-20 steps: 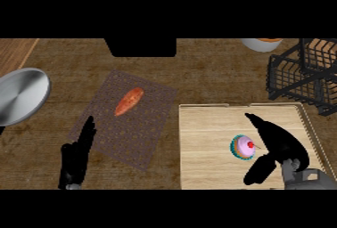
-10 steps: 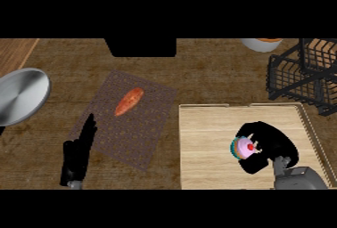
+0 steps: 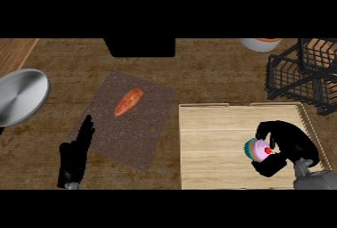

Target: Pick the cupcake from the tray and place it in the tiered basket

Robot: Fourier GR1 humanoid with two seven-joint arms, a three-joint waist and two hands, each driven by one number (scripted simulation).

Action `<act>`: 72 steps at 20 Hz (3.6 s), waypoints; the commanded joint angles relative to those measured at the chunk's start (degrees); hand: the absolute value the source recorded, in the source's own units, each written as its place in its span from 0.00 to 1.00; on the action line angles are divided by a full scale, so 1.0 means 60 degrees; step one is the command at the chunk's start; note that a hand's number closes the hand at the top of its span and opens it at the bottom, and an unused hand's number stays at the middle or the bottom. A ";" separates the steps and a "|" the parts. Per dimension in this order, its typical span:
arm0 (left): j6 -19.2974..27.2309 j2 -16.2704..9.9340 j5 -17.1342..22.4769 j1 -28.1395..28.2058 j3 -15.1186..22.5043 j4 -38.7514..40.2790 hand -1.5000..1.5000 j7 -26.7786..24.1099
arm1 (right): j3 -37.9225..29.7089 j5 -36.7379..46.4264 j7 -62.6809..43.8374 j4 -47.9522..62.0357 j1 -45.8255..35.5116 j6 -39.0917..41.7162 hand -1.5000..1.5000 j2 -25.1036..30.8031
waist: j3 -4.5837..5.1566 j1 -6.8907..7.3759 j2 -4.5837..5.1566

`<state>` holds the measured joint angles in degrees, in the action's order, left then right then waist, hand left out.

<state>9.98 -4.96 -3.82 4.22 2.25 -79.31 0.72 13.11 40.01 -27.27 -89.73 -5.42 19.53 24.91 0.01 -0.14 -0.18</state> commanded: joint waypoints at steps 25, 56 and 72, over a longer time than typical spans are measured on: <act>-0.0358 -0.0144 0.0142 0.0309 -0.0155 0.0020 0.50 -0.0274 | -0.8873 -0.5043 0.8801 0.5940 -0.0158 0.1044 1.00 0.7221 | -0.0001 0.0041 0.0029; -0.0243 0.0063 -0.0230 -0.0234 0.0024 -0.0480 0.50 0.0506 | -0.4213 -0.1972 0.7196 0.9795 -0.7219 -0.1272 1.00 0.5160 | -0.0012 0.0356 0.0115; -0.0321 0.0215 -0.0286 -0.0159 0.0126 -0.0075 0.50 0.0082 | -0.5926 -0.3432 0.6874 1.2299 -0.7975 -0.0851 0.00 0.3617 | -0.0033 0.0443 0.0181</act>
<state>7.99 -4.28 -5.40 3.72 2.49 -79.78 1.19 -19.37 22.77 14.14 -19.69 -52.38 14.09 50.76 0.51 1.61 -0.12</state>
